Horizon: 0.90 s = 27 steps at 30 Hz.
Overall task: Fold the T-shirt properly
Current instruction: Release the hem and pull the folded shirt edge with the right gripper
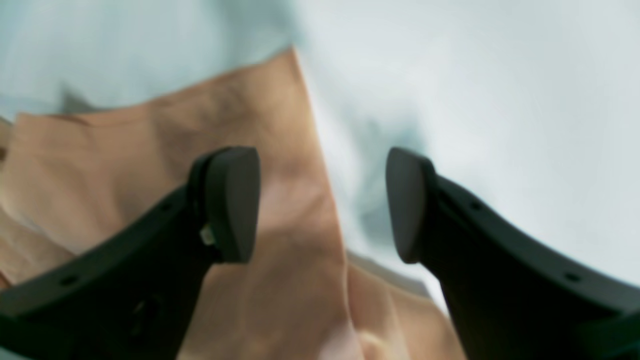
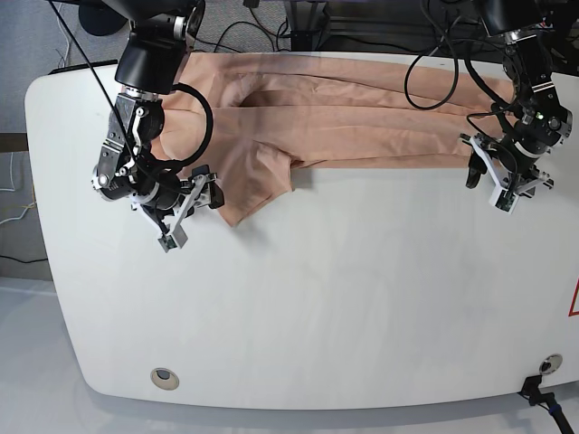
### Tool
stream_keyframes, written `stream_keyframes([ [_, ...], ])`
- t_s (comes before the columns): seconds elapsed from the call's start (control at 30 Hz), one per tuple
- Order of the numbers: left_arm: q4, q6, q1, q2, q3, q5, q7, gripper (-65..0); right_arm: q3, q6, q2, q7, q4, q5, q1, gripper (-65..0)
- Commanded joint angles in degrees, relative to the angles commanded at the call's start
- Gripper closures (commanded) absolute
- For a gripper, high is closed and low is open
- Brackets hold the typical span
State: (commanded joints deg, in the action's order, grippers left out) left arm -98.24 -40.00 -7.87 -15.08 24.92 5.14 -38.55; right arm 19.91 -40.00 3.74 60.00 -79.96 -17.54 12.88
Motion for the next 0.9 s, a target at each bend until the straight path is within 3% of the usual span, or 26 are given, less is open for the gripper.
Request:
stream_keyframes([
  [0.27, 0.09, 0.0, 0.0, 0.0, 0.0, 0.0, 0.0, -30.9, -0.35, 0.0, -2.02, -1.05, 1.32, -0.09, -1.58, -38.5],
  [0.4, 0.18, 0.0, 0.0, 0.0, 0.0, 0.0, 0.09, -30.9, -4.57, 0.0, -2.9, -0.44, 1.14, -0.09, -2.73, -38.3],
  [0.5, 0.26, 0.0, 0.0, 0.0, 0.0, 0.0, 0.09, -30.9, -4.66, 0.0, -3.34, -0.44, 1.05, -0.09, -3.16, -37.6],
  [0.57, 0.26, 0.0, 0.0, 0.0, 0.0, 0.0, 0.09, -30.9, -4.66, 0.0, -3.34, -0.44, 1.05, -0.09, -3.08, -30.9],
  [0.73, 0.35, 0.0, -0.09, 0.0, 0.0, 0.0, 0.09, -30.9, -4.75, 0.0, -3.34, -0.09, -0.88, -0.7, -2.99, 0.0],
  [0.9, 0.53, 0.0, -0.09, 0.0, 0.0, 0.0, 0.09, -30.9, -4.48, 0.0, -3.08, 9.76, -8.97, -10.9, -3.78, 0.0],
])
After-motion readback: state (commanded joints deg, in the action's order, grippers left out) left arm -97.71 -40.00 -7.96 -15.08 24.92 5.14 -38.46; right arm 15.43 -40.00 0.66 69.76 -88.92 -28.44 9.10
